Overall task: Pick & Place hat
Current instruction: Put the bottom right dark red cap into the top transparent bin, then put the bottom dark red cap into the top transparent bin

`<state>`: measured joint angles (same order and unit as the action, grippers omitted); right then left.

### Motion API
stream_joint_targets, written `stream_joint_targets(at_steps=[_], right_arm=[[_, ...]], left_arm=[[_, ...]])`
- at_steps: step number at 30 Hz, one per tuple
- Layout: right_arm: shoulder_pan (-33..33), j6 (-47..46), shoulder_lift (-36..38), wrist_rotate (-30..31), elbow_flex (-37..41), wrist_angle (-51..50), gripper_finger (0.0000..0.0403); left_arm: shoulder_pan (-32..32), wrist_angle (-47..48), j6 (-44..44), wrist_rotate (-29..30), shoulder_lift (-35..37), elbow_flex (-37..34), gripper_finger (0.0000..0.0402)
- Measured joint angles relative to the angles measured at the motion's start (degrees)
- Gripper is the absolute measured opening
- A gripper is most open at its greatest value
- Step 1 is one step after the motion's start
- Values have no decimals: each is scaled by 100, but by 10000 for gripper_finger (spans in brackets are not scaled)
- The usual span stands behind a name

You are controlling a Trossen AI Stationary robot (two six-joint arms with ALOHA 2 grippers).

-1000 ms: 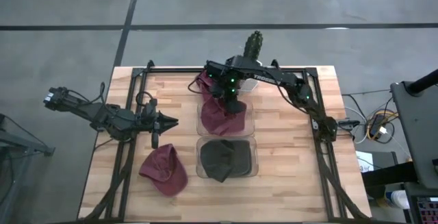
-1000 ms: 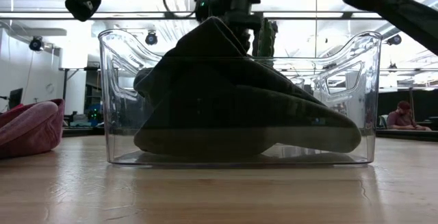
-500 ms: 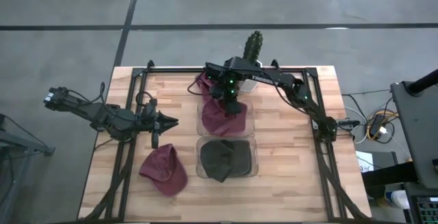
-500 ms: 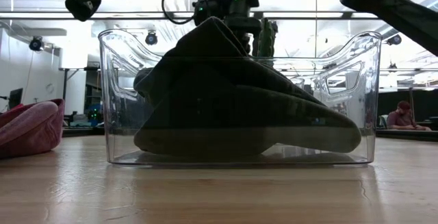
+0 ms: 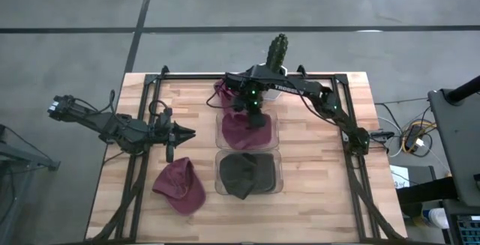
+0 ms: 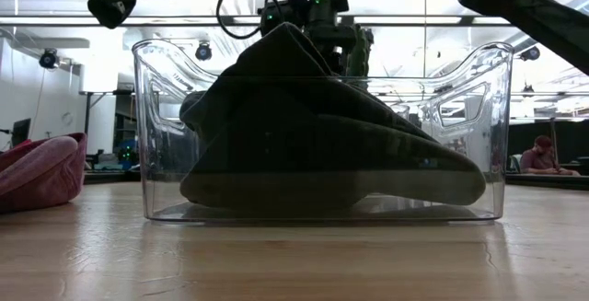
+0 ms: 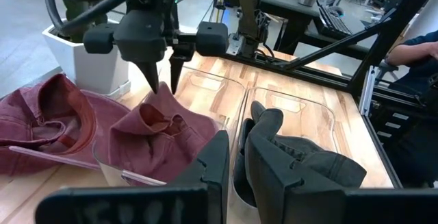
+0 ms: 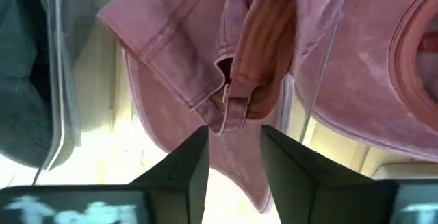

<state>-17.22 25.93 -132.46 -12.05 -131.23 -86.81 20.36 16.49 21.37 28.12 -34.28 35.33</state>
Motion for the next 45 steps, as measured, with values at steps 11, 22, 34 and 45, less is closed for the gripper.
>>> stream_joint_targets(at_steps=[11,22,34,45], right_arm=[[20,-199,786,187,-376,-84,131],[195,-1249,2546,166,-277,-116,108],[624,-1965,4422,151,1685,805,90],[687,-2577,6440,152,4851,2340,77]], left_arm=[[2,0,0,0,0,0,48],[2,2,137,2,-4,0,48],[24,480,3541,-1242,-85,109,48],[575,1282,6800,-1404,-1092,502,48]])
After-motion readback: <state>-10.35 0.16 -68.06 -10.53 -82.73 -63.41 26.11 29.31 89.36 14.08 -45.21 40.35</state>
